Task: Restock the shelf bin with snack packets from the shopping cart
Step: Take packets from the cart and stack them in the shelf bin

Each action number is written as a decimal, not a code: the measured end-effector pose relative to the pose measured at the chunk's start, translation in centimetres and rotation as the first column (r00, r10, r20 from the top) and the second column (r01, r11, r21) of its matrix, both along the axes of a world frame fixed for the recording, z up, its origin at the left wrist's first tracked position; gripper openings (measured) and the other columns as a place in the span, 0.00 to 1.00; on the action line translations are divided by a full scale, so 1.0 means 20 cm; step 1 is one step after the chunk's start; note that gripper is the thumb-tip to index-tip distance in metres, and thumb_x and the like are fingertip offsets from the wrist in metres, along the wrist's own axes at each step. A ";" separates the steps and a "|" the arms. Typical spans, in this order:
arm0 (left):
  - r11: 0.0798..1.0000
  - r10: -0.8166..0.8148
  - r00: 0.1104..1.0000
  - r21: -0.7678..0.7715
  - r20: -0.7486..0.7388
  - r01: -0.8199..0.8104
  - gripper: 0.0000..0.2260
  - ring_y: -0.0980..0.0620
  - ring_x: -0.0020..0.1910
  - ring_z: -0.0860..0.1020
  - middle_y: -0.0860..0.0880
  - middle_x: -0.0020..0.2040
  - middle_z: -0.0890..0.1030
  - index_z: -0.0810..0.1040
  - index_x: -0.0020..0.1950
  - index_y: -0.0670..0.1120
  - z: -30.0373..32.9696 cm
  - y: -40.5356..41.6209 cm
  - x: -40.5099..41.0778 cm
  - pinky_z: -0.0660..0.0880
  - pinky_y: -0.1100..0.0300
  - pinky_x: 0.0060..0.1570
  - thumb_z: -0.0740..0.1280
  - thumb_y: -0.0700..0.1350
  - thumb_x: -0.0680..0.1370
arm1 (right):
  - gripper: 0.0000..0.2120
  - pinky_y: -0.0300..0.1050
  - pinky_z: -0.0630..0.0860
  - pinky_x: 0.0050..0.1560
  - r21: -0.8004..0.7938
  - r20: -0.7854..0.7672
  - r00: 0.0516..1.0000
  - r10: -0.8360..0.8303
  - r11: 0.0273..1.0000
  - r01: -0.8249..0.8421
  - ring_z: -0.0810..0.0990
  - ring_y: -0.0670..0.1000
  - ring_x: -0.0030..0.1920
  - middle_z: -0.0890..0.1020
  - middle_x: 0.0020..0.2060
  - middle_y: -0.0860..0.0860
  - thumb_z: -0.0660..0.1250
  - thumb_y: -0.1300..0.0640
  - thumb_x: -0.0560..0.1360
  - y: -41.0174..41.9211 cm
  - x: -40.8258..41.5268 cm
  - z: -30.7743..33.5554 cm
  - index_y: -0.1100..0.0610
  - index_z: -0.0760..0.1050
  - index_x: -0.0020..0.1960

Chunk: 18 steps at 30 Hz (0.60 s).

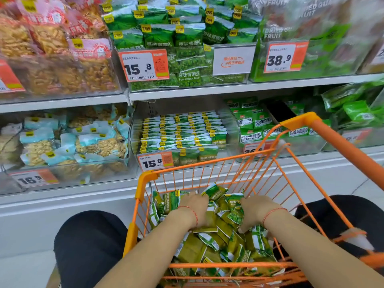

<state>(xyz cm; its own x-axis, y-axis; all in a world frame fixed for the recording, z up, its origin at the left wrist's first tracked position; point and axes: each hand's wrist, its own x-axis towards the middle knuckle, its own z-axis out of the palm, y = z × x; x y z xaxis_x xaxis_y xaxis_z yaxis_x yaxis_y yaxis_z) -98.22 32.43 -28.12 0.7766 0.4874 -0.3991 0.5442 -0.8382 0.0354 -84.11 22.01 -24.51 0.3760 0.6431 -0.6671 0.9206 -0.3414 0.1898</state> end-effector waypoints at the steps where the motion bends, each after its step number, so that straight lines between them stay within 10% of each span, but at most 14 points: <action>1: 1.000 0.012 1.000 -0.009 0.017 -0.012 0.28 0.41 0.66 0.67 0.41 0.65 0.72 0.67 0.69 0.42 0.00 0.01 0.00 0.66 0.49 0.65 0.68 0.54 0.75 | 0.42 0.47 0.74 0.54 0.000 0.020 1.000 0.009 1.000 -0.009 0.76 0.54 0.60 0.74 0.64 0.52 0.68 0.35 0.70 0.00 0.00 -0.02 0.56 0.58 0.74; 8: 0.896 0.271 0.957 -0.392 0.106 -0.210 0.19 0.46 0.48 0.78 0.46 0.47 0.78 0.78 0.57 0.42 0.03 0.11 -0.06 0.73 0.57 0.42 0.73 0.52 0.72 | 0.42 0.48 0.74 0.57 0.095 -0.087 0.992 -0.087 0.991 0.095 0.74 0.54 0.61 0.74 0.63 0.53 0.71 0.37 0.68 0.00 0.02 -0.08 0.58 0.60 0.71; 13: 0.703 0.534 0.823 -0.643 0.195 -0.304 0.32 0.44 0.58 0.76 0.44 0.75 0.61 0.57 0.76 0.46 0.06 0.18 -0.11 0.79 0.58 0.44 0.68 0.51 0.77 | 0.49 0.45 0.75 0.55 0.169 -0.346 0.914 -0.212 0.944 0.283 0.74 0.55 0.62 0.70 0.68 0.56 0.74 0.43 0.68 0.00 0.04 -0.08 0.60 0.50 0.76; 18: 0.393 0.743 0.631 -0.908 0.224 -0.141 0.18 0.50 0.55 0.76 0.47 0.74 0.58 0.65 0.64 0.51 0.19 0.12 -0.12 0.82 0.54 0.44 0.68 0.46 0.77 | 0.48 0.46 0.70 0.62 0.336 -0.600 0.775 -0.197 0.817 0.468 0.66 0.55 0.70 0.63 0.74 0.53 0.74 0.42 0.67 0.05 -0.01 0.02 0.54 0.50 0.77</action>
<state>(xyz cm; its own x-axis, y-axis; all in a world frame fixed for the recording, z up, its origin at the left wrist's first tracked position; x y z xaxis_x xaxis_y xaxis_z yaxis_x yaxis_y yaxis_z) -100.63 34.84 -24.28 0.7255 0.5527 -0.4101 0.4347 0.0939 0.8957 -84.25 22.94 -24.17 0.3095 0.8126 -0.4939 0.6344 -0.5633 -0.5293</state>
